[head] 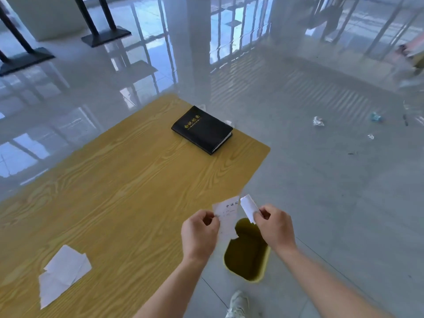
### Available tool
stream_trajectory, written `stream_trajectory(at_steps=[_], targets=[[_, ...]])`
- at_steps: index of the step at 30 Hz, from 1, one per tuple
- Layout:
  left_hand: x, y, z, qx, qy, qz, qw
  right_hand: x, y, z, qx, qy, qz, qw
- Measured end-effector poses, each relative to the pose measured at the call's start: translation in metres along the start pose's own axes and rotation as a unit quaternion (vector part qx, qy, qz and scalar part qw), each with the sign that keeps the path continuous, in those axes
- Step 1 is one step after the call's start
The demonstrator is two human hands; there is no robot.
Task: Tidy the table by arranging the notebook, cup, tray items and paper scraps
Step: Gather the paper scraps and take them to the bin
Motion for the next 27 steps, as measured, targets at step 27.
stream_trajectory(at_steps=[27], targets=[[0.323,-0.005,-0.329,-0.117,0.323,-0.176,0.923,0.264,0.002,0.354,0.204,-0.158,-0.161,0.953]])
Point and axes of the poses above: each hand's wrist, its own y-axis towards the middle knuckle, its own x-axis out of the palm, z = x × y, the point moved 8 cm from there along y, towards the middle knuckle, and after that the axes turned 13 degrees about z, right-handed, at the moved point
